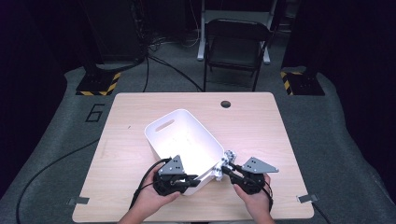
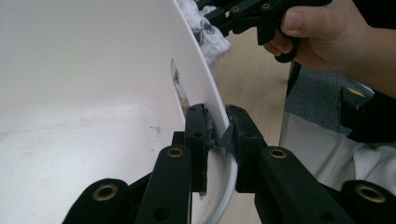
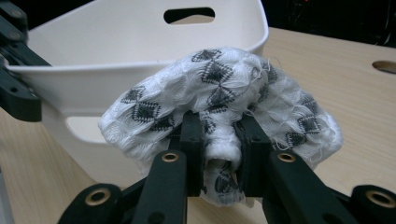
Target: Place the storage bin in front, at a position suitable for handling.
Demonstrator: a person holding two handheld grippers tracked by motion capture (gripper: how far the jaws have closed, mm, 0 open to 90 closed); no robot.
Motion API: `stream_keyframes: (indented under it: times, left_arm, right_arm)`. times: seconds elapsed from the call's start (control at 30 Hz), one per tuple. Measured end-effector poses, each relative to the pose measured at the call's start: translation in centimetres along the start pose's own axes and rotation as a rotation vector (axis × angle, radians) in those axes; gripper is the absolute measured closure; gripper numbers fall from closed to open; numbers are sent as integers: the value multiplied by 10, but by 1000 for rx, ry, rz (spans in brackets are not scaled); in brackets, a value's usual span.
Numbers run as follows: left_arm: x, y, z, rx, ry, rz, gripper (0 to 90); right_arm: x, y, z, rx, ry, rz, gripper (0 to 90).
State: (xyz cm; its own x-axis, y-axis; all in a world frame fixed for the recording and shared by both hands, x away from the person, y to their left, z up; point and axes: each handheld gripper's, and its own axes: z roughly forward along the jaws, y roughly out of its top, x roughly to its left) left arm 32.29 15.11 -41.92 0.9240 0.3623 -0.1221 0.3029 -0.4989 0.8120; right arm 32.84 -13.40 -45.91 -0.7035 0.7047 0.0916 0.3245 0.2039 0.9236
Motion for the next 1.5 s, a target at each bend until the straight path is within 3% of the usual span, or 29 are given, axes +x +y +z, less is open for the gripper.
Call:
stream_keyframes:
  times: [0.13, 0.17, 0.23, 0.3, 0.47, 0.53, 0.57, 0.7, 0.77, 1.0, 1.17, 1.4, 1.5]
  left_arm:
    - [0, 0, 0, -3, -1, -4, 794]
    - [0, 0, 0, -3, -1, -4, 793]
    - [0, 0, 0, -3, -2, -6, 791]
    - [0, 0, 0, -4, -3, -8, 790]
    - [0, -1, 0, -6, -1, -13, 787]
    - [0, -1, 0, -9, -2, -16, 786]
    - [0, -1, 0, -9, -2, -17, 785]
    - [1, -1, 0, -7, -8, -19, 783]
    - [1, -1, 0, -7, -10, -19, 782]
    - [2, -1, 0, -9, -10, -14, 781]
    - [2, -1, 0, -7, -13, -20, 781]
    - [3, -1, -1, -4, -27, -16, 782]
    - [4, -1, -2, -2, -36, -10, 782]
  right_arm:
    - [-7, -14, 14, 105, 13, 27, 755]
    - [-7, -14, 14, 105, 13, 27, 755]
    - [-10, -23, 27, 209, 16, 36, 753]
    - [-11, -28, 33, 242, 11, 38, 751]
    - [-13, -29, 33, 236, 19, 46, 703]
    - [-14, -30, 32, 230, 26, 49, 629]
    - [-14, -30, 32, 224, 38, 47, 536]
    - [-15, -32, 34, 228, 59, 48, 457]
    - [-18, -36, 40, 258, 81, 61, 380]
    - [-19, -40, 47, 273, 85, 49, 337]
    - [-11, -38, 48, 261, 73, -11, 275]
    - [-12, -39, 51, 258, 87, -2, 245]
    - [-8, -38, 52, 252, 74, -21, 215]
